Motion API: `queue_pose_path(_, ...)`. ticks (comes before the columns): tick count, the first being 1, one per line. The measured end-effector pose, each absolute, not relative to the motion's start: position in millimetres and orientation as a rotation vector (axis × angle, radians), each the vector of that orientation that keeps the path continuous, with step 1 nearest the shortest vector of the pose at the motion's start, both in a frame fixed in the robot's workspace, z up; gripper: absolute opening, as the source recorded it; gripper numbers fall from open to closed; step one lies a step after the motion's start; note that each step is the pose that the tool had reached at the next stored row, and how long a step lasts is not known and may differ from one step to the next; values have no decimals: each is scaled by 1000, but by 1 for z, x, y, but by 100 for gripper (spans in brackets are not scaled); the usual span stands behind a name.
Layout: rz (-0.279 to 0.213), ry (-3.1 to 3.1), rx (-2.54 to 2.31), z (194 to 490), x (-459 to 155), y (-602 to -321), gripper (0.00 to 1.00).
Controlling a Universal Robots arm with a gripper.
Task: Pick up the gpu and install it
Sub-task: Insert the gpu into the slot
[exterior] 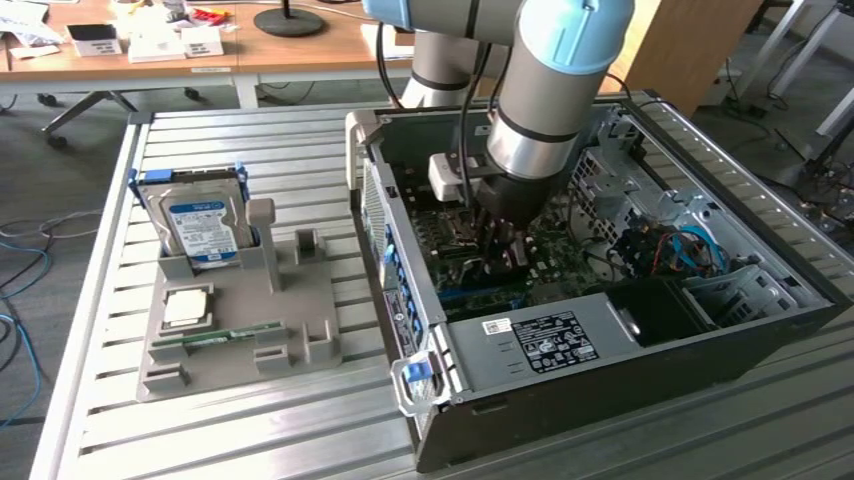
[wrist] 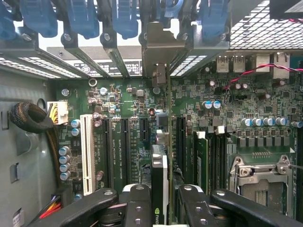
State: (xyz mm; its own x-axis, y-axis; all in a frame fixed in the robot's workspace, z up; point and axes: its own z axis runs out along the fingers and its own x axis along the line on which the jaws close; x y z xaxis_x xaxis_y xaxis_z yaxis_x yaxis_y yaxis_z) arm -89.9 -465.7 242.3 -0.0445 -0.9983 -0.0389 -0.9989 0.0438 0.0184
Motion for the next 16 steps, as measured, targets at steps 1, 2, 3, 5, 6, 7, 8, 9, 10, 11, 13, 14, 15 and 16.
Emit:
queue_pose_path(1,63,2258,-2161,242,-90,-466,27)
queue_pose_path(2,63,2258,-2161,242,-90,-466,27)
queue_pose_path(3,63,2258,-2161,242,-90,-466,27)
queue_pose_path(5,63,2259,-2160,242,-90,-465,27)
queue_pose_path(6,63,2259,-2160,242,-90,-465,27)
queue_pose_path(7,62,2259,-2160,242,-90,-464,27)
queue_pose_path(8,63,2260,-2160,242,-90,-463,27)
queue_pose_path(9,63,2259,-2160,242,-90,-463,27)
queue_pose_path(10,63,2259,-2160,242,-90,-463,27)
queue_pose_path(11,63,2259,-2160,242,-90,-463,27)
queue_pose_path(13,63,2260,-2160,241,-91,-463,27)
queue_pose_path(14,62,2259,-2160,241,-91,-463,27)
queue_pose_path(15,62,2259,-2160,241,-91,-463,27)
queue_pose_path(16,62,2259,-2160,240,-92,-463,27)
